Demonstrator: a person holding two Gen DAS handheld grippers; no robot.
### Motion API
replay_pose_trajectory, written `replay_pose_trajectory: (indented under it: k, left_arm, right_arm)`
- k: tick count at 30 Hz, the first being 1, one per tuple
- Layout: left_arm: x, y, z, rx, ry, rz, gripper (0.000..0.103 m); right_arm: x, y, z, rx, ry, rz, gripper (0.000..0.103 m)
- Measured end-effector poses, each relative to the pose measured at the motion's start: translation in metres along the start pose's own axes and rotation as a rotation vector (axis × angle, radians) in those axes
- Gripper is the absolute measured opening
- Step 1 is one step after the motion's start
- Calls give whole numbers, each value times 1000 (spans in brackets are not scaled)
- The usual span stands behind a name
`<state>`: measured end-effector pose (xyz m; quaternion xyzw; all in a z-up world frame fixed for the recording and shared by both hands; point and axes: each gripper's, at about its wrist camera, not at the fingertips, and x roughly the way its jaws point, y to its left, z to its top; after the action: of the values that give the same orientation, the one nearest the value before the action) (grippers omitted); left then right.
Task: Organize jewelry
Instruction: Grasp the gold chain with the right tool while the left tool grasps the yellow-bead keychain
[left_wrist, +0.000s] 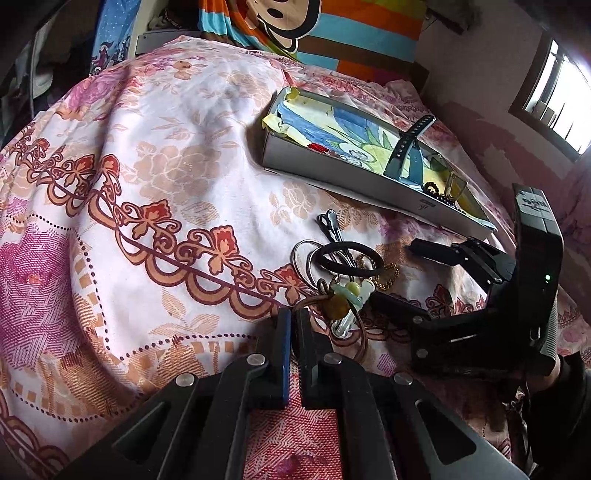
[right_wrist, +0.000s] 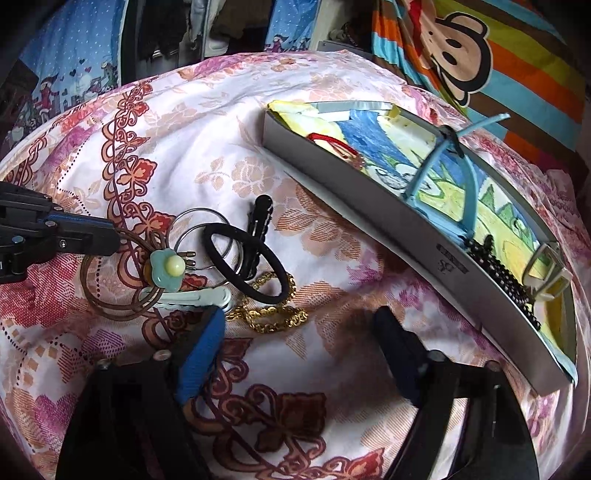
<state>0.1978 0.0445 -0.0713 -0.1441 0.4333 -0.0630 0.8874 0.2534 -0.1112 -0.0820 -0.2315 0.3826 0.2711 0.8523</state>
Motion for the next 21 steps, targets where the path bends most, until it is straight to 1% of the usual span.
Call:
replay_pose_trajectory:
  k: [5, 8, 9, 10, 12, 18, 21]
  left_arm:
    - [0, 0, -1, 1, 2, -1, 3]
    - [0, -1, -1, 2, 2, 0, 3]
    - [0, -1, -1, 3, 2, 0, 3]
    - [0, -1, -1, 3, 2, 0, 3]
    - [0, -1, -1, 7, 1, 2, 3]
    - [-6, -10, -2, 51, -19, -27, 3]
    - [-11, -15, -2, 66, -34, -43, 3]
  right_arm:
    - [4, -2, 2, 7, 37, 57, 62]
    - [6, -3, 3, 4, 57, 68, 48]
    - [5, -2, 3, 3, 63, 66, 38]
    - [5, -1, 3, 5, 69, 69, 33]
    - [6, 1, 3, 5, 78, 69, 28]
    - [-7, 7, -2, 18, 85, 27, 21]
    - [-23, 11, -9, 24, 67, -5, 20]
